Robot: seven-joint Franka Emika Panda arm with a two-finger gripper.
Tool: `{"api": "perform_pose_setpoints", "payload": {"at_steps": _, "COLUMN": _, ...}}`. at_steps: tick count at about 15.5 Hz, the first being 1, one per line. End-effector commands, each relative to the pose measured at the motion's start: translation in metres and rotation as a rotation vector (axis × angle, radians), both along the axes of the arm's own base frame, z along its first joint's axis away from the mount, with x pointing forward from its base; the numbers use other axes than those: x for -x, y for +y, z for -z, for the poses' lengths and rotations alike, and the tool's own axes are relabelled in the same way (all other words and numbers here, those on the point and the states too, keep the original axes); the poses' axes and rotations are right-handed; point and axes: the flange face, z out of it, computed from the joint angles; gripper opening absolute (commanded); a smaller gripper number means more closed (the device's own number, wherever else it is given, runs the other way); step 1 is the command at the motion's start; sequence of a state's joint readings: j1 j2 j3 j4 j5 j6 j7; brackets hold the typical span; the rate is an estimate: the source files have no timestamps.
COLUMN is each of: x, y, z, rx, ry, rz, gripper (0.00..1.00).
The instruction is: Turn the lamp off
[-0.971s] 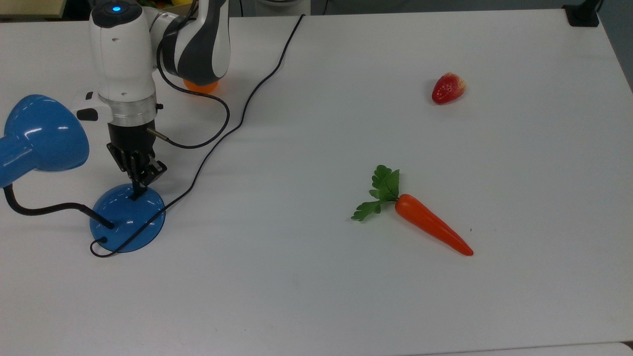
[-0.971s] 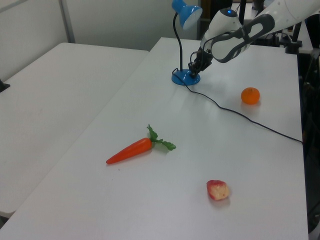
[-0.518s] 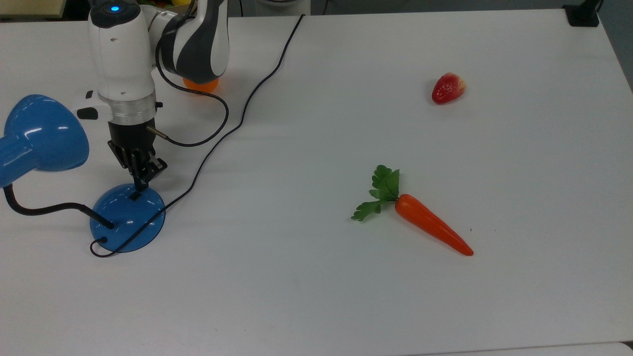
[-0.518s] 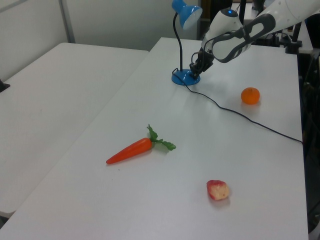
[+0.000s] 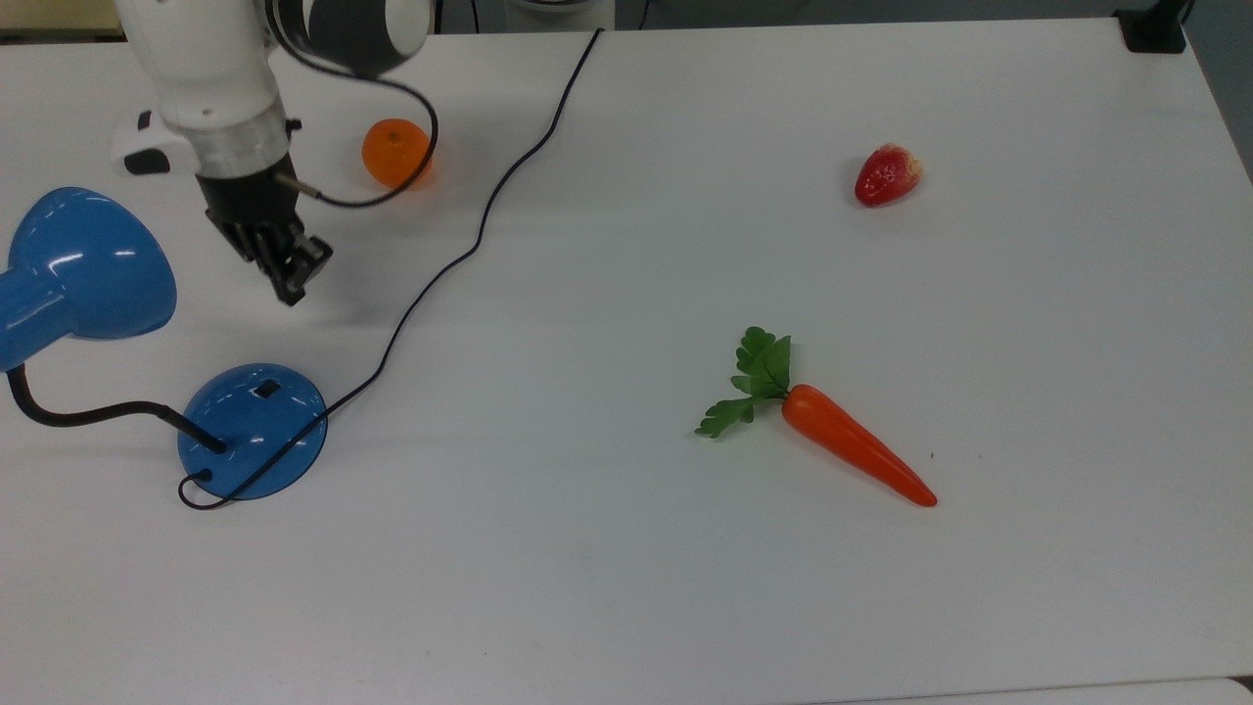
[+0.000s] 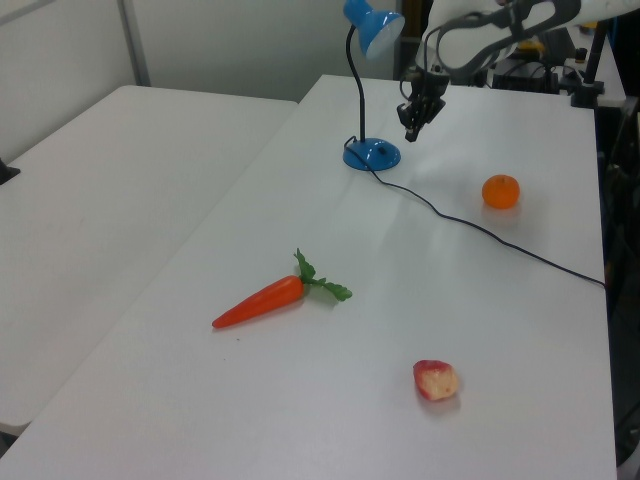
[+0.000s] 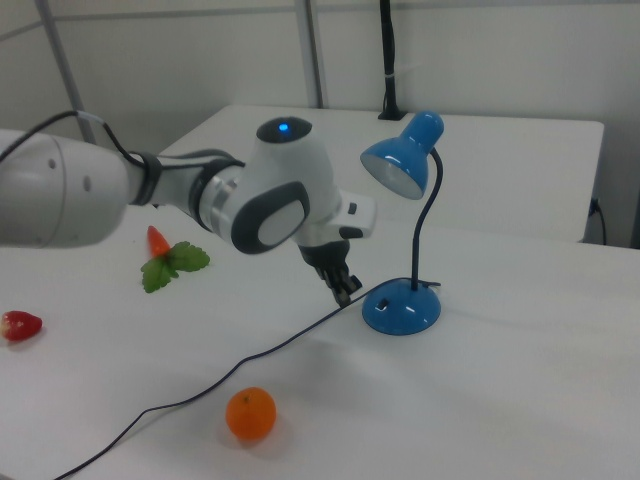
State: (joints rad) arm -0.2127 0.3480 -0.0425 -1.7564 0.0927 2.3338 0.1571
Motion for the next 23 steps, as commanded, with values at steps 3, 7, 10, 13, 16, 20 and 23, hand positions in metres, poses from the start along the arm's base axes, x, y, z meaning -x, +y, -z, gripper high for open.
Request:
{"api": "perform_pose_setpoints", "payload": {"at_steps": 3, "x": 0.046, "y": 0.025, "z": -0.062, "rx": -0.029, "ry": 0.130, "rz": -0.162, "gripper": 0.22}}
{"api": "perform_pose_setpoints", "payload": {"at_steps": 7, "x": 0.067, "y": 0.040, "z": -0.089, "rx": -0.039, "ry": 0.221, "rz": -0.286, "gripper": 0.54}}
{"api": "perform_pose_setpoints", "payload": {"at_steps": 10, "x": 0.072, "y": 0.053, "z": -0.093, "rx": -0.020, "ry": 0.298, "rz": -0.341, "gripper": 0.79}}
{"api": "perform_pose_setpoints", "payload": {"at_steps": 13, "x": 0.076, "y": 0.056, "z": -0.101, "rx": -0.024, "ry": 0.312, "rz": -0.375, "gripper": 1.00}}
{"api": "perform_pose_setpoints", "payload": {"at_steps": 16, "x": 0.085, "y": 0.061, "z": -0.123, "rx": -0.048, "ry": 0.338, "rz": -0.407, "gripper": 1.00}}
{"api": "perform_pose_setpoints", "payload": {"at_steps": 20, "x": 0.096, "y": 0.080, "z": -0.140, "rx": -0.049, "ry": 0.350, "rz": -0.423, "gripper": 1.00}}
{"api": "perform_pose_setpoints", "payload": {"at_steps": 23, "x": 0.094, "y": 0.098, "z": -0.140, "rx": -0.042, "ry": 0.357, "rz": -0.435, "gripper": 1.00}}
